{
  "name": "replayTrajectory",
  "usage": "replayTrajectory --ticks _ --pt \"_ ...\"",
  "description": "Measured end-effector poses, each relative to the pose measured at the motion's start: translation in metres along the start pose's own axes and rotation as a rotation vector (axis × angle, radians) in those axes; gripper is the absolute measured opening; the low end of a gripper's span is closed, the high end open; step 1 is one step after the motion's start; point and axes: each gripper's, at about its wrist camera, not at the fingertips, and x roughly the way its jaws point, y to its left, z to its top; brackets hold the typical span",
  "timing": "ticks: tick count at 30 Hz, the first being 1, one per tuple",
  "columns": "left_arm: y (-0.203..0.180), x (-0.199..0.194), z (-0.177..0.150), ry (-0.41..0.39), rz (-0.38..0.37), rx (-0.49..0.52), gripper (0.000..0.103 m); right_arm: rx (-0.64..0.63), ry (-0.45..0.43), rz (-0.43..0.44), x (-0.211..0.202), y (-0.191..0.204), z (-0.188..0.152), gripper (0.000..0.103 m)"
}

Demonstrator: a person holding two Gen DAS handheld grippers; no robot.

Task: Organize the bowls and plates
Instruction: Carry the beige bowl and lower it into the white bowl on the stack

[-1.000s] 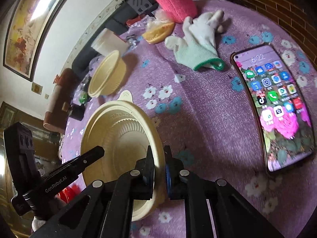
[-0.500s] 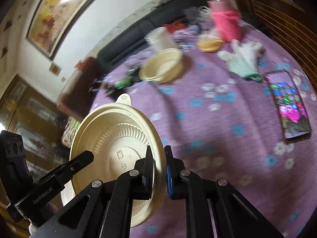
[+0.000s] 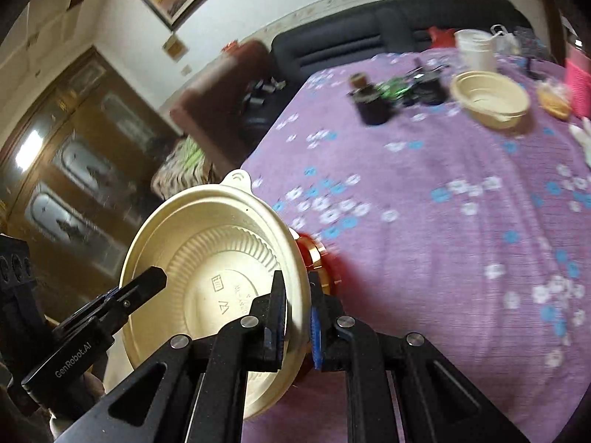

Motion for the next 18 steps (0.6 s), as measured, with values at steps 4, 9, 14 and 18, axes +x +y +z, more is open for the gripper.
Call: replayTrajectory --ticks 4,9,14,18 --pt "0.029 0.013 -0.009 0.04 0.01 -0.056 0.014 -0.027 0.035 -0.027 0.031 0.012 -0.002 0.013" --pt "0.042 0.022 -0.016 0.048 0.019 -0.069 0.014 -0.037 0.048 -0.053 0.048 0.015 -0.003 0.013" --pt "0.043 0.025 -0.017 0.032 0.035 -0.063 0.014 -0.077 0.035 -0.085 0.05 0.02 0.001 0.013" --pt "0.046 0.028 -0.017 0.029 0.037 -0.072 0.014 -0.108 0.018 -0.091 0.05 0.024 -0.001 0.015"
